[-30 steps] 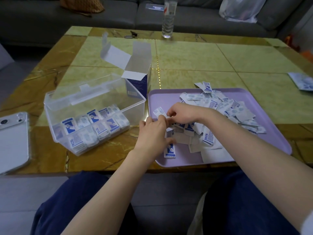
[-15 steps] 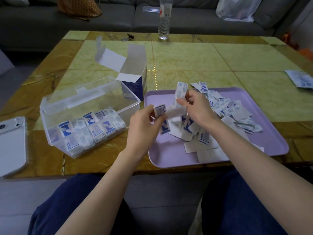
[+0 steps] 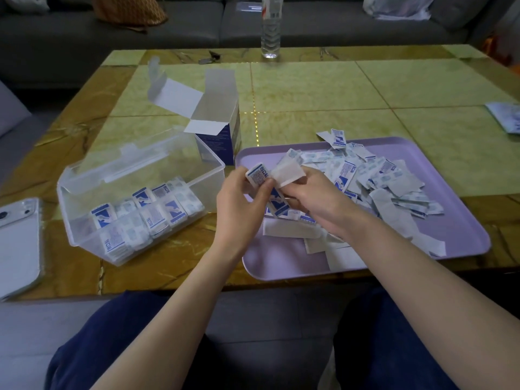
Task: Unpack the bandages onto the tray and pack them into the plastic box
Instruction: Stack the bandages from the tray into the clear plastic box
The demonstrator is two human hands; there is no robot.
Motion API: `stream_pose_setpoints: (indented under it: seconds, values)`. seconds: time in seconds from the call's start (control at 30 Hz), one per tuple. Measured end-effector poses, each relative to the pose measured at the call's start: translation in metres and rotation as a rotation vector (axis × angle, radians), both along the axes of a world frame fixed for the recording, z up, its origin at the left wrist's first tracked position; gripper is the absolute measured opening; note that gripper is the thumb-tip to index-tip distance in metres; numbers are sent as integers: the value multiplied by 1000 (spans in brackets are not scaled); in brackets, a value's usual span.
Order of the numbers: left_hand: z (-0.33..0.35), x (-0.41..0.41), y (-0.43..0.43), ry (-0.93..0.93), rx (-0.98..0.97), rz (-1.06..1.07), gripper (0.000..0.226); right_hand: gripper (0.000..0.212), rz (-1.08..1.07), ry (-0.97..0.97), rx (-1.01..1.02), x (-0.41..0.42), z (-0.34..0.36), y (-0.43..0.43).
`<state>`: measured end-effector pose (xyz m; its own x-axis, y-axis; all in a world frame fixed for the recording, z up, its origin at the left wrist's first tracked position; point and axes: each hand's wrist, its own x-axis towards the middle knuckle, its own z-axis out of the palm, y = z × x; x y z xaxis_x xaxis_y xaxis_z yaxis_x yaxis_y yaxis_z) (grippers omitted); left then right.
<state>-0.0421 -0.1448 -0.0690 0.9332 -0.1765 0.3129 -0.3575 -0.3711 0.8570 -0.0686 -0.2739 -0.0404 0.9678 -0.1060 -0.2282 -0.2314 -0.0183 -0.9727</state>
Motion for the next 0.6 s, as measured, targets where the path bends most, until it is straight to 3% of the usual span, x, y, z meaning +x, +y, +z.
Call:
stream_pose_setpoints:
  seconds: [0.07,0.17,0.3,0.43,0.6]
  values:
    - [2,-1,2,23,-23,-8,15,26,85,19,58,-2,1,-2]
    - [2,-3,3,74,-79,-6,30,24,174,66,23,-7,1,-3]
    - [0,-5,3,62,-47,-66,30,28,129,83,-18,-8,-1,-5]
    - [-4,-4,4,-18,51,-98,8,28,-1,-20,-278,-8,2,-7]
    - [-9,-5,3,-121,206,-143,7,15,-32,-142,-551,-7,-3,-13]
